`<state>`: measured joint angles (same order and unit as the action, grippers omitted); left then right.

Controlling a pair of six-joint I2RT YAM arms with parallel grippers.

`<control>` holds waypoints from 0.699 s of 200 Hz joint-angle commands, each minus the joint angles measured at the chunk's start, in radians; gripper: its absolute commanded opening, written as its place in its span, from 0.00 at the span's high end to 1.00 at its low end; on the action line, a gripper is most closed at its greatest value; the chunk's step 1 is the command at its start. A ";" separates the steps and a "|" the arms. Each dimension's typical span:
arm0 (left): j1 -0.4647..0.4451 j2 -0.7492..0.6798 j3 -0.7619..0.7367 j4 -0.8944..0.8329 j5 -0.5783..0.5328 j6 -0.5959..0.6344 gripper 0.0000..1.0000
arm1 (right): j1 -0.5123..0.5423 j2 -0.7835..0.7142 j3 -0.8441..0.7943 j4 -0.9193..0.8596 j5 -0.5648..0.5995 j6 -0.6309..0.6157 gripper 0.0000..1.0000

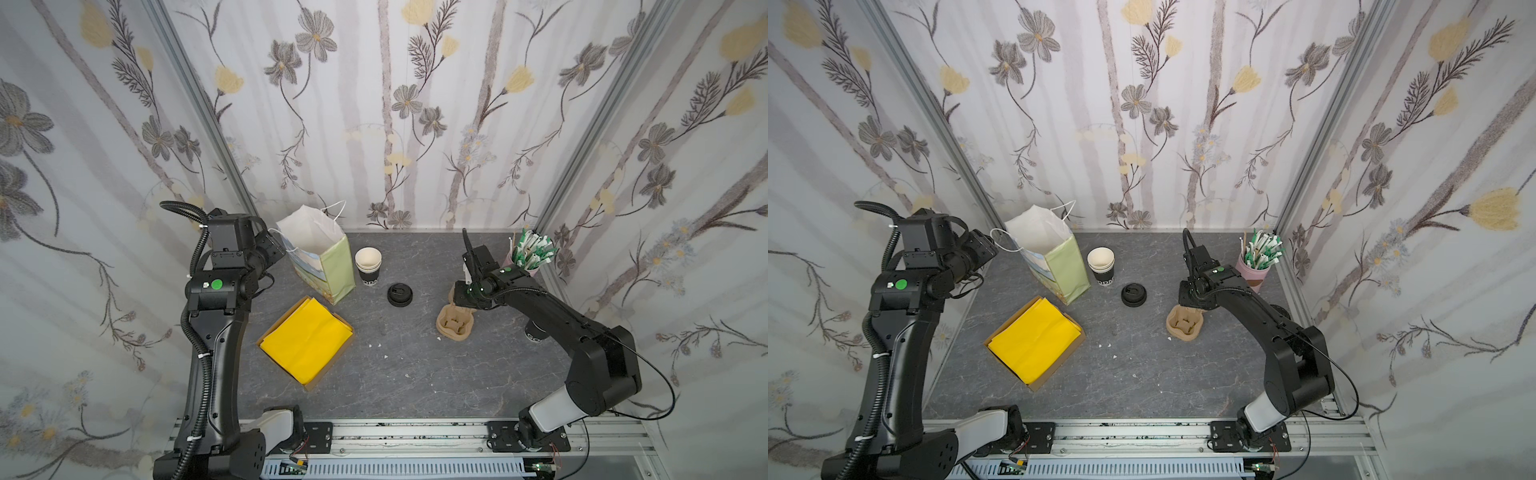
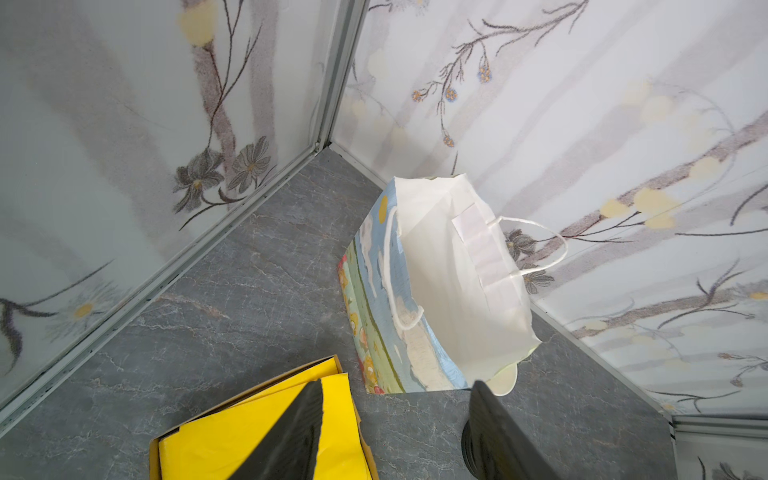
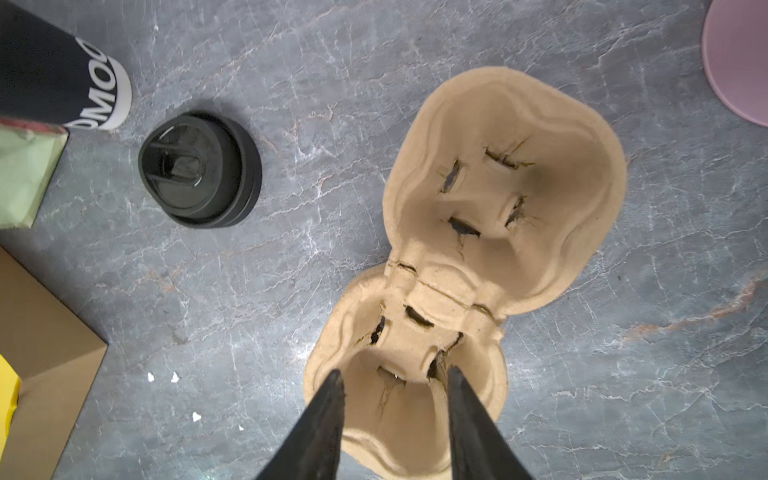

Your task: Pack the takeout coffee

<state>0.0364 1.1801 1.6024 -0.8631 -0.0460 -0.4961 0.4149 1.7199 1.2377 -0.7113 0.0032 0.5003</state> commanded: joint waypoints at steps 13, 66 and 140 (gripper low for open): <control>0.000 -0.019 0.014 0.033 0.093 0.046 0.41 | -0.013 0.044 -0.002 0.072 0.036 0.086 0.55; 0.000 -0.009 0.033 0.045 0.139 0.046 0.40 | -0.014 0.102 0.003 0.074 0.035 0.133 0.54; 0.000 0.053 0.080 0.082 0.204 0.048 0.39 | -0.016 0.154 0.004 0.055 0.056 0.173 0.54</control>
<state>0.0345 1.2236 1.6680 -0.8204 0.1326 -0.4522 0.4000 1.8599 1.2369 -0.6666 0.0338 0.6434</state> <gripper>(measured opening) 0.610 0.462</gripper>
